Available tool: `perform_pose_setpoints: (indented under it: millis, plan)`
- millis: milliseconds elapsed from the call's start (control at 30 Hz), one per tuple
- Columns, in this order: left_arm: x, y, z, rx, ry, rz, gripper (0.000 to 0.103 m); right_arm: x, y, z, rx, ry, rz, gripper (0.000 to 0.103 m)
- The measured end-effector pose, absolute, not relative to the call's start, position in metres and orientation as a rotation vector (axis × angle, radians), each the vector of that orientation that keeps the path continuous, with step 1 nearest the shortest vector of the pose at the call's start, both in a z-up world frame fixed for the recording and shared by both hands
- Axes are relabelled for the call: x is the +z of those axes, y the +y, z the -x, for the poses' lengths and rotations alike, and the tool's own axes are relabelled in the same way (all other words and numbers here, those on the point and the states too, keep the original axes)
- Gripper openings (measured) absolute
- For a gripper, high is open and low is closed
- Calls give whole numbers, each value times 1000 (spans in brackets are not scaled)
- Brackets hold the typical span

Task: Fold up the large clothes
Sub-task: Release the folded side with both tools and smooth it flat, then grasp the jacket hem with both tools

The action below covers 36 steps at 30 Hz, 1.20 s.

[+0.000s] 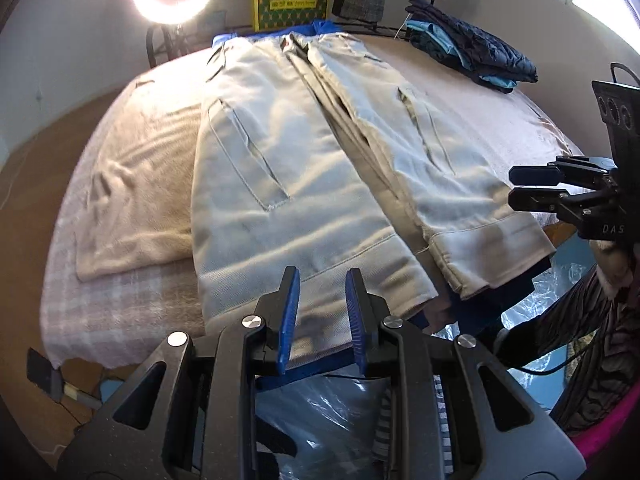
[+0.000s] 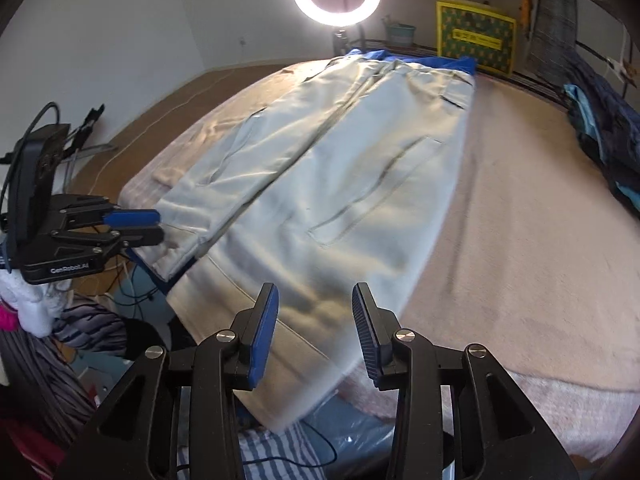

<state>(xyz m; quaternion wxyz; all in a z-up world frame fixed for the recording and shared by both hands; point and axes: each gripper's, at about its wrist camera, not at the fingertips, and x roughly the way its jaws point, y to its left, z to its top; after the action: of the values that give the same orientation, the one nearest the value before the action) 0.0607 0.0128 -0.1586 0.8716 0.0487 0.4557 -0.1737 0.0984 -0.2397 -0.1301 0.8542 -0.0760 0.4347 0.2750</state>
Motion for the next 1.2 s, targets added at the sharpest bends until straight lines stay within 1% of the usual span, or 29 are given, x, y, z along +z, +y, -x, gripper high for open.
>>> perform_pose_setpoints:
  millis: [33, 100, 133, 167, 233, 267, 300, 367, 433, 533, 567, 667, 800, 867, 967, 1133, 1200]
  plan:
    - [-156, 12, -60, -362, 944, -112, 23, -130, -244, -98, 565, 916, 153, 46]
    - [-153, 11, -60, -363, 931, -125, 23, -129, -253, -99, 532, 919, 134, 47]
    - [-152, 10, -60, -365, 926, -131, 27, -129, -256, -102, 517, 925, 126, 47]
    - [-152, 10, -60, -367, 925, -134, 36, -130, -260, -104, 505, 934, 118, 47]
    - [-151, 10, -62, -373, 926, -131, 44, -133, -268, -107, 487, 953, 99, 49]
    - [-151, 11, -62, -373, 929, -129, 44, -134, -270, -107, 482, 961, 91, 51]
    - [-151, 12, -63, -372, 936, -126, 45, -135, -273, -107, 478, 972, 84, 55]
    - [-152, 20, -69, -390, 970, -84, 55, -137, -278, -107, 475, 986, 67, 56]
    - [-151, 33, -73, -419, 1001, -2, 58, -140, -284, -108, 481, 1012, 30, 60]
    - [-152, 69, -90, -453, 1081, 201, 59, -145, -298, -111, 513, 1088, -60, 61]
    - [-155, 82, -96, -460, 1110, 278, 61, -147, -302, -112, 525, 1114, -92, 61]
    - [-170, 116, -111, -445, 1187, 460, 61, -159, -316, -113, 578, 1197, -223, 61]
    - [-193, 141, -120, -430, 1263, 633, 60, -167, -332, -118, 644, 1218, -396, 63]
    - [-198, 138, -118, -450, 1295, 652, 60, -172, -339, -121, 679, 1237, -497, 63]
    - [-204, 126, -112, -466, 1333, 594, 60, -181, -342, -121, 726, 1280, -592, 63]
    - [-223, 118, -109, -481, 1398, 647, 60, -191, -323, -121, 793, 1340, -563, 63]
    - [-224, 112, -110, -493, 1408, 643, 57, -199, -313, -123, 812, 1365, -555, 63]
